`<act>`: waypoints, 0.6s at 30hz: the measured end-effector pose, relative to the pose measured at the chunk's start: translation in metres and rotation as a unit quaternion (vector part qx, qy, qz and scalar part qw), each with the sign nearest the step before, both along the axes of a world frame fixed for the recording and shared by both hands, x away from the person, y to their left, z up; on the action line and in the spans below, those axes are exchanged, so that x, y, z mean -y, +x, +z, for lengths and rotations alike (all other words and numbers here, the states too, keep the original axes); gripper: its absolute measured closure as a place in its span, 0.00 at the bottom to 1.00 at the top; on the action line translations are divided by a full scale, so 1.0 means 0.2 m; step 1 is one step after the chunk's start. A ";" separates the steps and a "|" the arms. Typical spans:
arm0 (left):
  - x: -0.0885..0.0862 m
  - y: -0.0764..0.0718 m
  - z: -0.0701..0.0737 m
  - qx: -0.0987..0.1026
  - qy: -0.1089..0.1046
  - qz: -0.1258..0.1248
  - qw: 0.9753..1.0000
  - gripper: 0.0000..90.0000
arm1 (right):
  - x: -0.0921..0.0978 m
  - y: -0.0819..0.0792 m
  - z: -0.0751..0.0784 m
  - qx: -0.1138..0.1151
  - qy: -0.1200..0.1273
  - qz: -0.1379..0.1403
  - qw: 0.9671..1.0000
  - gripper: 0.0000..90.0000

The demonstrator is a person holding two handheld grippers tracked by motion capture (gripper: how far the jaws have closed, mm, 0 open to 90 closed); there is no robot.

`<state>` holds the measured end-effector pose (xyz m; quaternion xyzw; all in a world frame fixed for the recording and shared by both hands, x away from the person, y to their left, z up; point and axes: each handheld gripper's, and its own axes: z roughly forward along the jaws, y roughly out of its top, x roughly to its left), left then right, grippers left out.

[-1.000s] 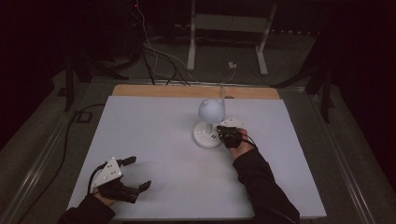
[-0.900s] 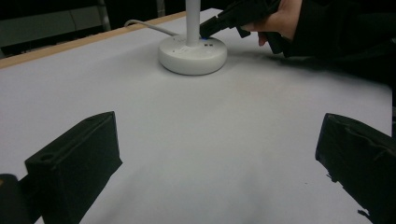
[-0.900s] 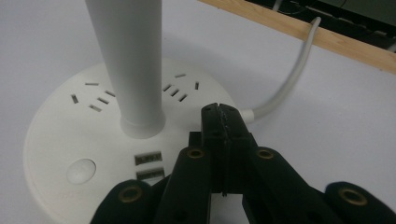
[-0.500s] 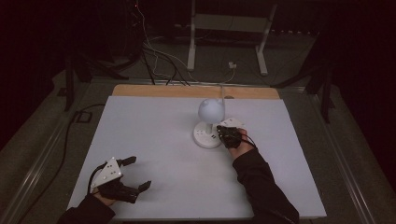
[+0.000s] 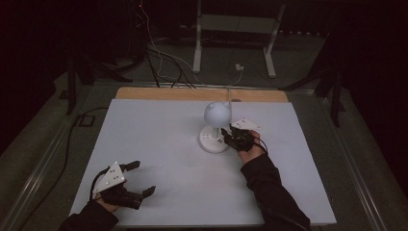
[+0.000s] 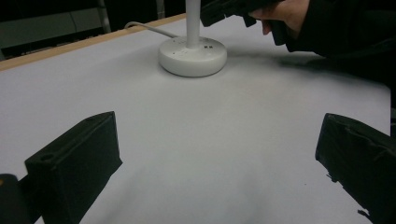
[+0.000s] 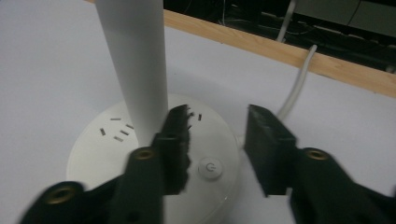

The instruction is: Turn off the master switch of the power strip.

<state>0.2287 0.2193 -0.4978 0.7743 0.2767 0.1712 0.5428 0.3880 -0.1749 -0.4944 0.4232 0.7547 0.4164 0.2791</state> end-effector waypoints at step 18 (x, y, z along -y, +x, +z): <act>0.00 0.00 0.00 0.000 -0.001 0.000 1.000 0.00 | 0.09 -0.07 0.06 -0.039 0.022 0.046 0.998 0.02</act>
